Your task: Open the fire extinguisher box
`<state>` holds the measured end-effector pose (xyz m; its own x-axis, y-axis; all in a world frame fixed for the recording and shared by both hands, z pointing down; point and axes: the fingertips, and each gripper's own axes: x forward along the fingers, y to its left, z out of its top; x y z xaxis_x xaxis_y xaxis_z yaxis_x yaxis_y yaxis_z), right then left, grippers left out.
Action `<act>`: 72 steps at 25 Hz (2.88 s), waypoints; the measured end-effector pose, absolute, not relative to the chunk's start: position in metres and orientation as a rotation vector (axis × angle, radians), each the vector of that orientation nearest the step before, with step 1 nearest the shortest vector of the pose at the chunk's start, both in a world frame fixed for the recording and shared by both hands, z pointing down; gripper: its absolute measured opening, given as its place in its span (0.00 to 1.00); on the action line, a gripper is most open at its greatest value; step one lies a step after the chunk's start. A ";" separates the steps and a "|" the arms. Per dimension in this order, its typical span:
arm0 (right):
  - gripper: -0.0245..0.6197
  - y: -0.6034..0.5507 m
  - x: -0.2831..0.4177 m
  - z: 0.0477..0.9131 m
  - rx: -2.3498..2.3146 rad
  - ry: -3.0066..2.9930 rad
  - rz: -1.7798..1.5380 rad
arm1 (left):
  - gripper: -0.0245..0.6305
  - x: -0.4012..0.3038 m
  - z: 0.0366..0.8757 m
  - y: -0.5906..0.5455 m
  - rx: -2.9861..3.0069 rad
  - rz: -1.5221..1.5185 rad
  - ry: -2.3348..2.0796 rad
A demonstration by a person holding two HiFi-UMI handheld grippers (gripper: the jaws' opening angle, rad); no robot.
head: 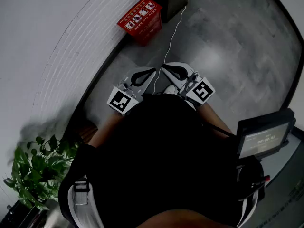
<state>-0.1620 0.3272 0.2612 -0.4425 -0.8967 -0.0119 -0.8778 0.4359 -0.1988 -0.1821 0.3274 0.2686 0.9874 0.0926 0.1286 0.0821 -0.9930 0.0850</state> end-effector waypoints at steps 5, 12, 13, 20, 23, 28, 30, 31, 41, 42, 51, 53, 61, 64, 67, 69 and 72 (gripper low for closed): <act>0.05 0.335 -0.143 0.263 -1.599 2.545 -0.263 | 0.04 -0.164 0.265 0.344 3.068 0.207 0.156; 0.05 0.330 -0.131 0.266 -1.583 2.536 -0.283 | 0.04 -0.146 0.263 0.339 3.061 0.221 0.170; 0.05 0.329 -0.128 0.267 -1.586 2.532 -0.288 | 0.04 -0.144 0.264 0.337 3.060 0.220 0.171; 0.05 0.287 -0.100 0.276 -1.613 2.552 -0.293 | 0.04 -0.114 0.274 0.292 3.030 0.192 0.183; 0.05 0.263 -0.089 0.269 -1.618 2.573 -0.280 | 0.04 -0.100 0.270 0.263 3.027 0.159 0.185; 0.05 0.205 -0.067 0.264 -1.622 2.611 -0.296 | 0.04 -0.082 0.258 0.204 3.029 0.084 0.138; 0.05 0.182 -0.068 0.262 -1.590 2.650 -0.283 | 0.04 -0.081 0.258 0.182 3.029 0.071 0.110; 0.05 0.169 -0.070 0.262 -1.574 2.673 -0.278 | 0.04 -0.081 0.258 0.170 3.030 0.070 0.096; 0.05 0.069 -0.074 0.263 -1.455 2.796 -0.289 | 0.04 -0.083 0.262 0.074 3.031 0.004 -0.043; 0.05 0.064 -0.072 0.263 -1.442 2.802 -0.293 | 0.04 -0.082 0.262 0.068 3.028 -0.002 -0.064; 0.05 0.026 -0.024 0.265 -1.221 2.910 -0.307 | 0.04 -0.036 0.261 0.031 3.000 0.042 -0.317; 0.05 0.023 -0.010 0.261 -1.138 2.933 -0.290 | 0.04 -0.020 0.260 0.027 2.999 0.049 -0.403; 0.05 0.019 0.064 0.251 -0.827 3.013 -0.330 | 0.04 0.048 0.251 0.021 2.876 0.052 -0.753; 0.05 0.023 0.083 0.251 -0.727 3.024 -0.364 | 0.04 0.063 0.249 0.028 2.846 0.114 -0.849; 0.05 0.026 0.087 0.253 -0.620 3.042 -0.402 | 0.04 0.063 0.249 0.032 2.816 0.113 -0.970; 0.05 0.026 0.083 0.254 -0.565 3.048 -0.414 | 0.04 0.058 0.250 0.034 2.798 0.111 -1.033; 0.05 0.029 0.074 0.254 -0.512 3.046 -0.425 | 0.04 0.049 0.252 0.039 2.779 0.124 -1.083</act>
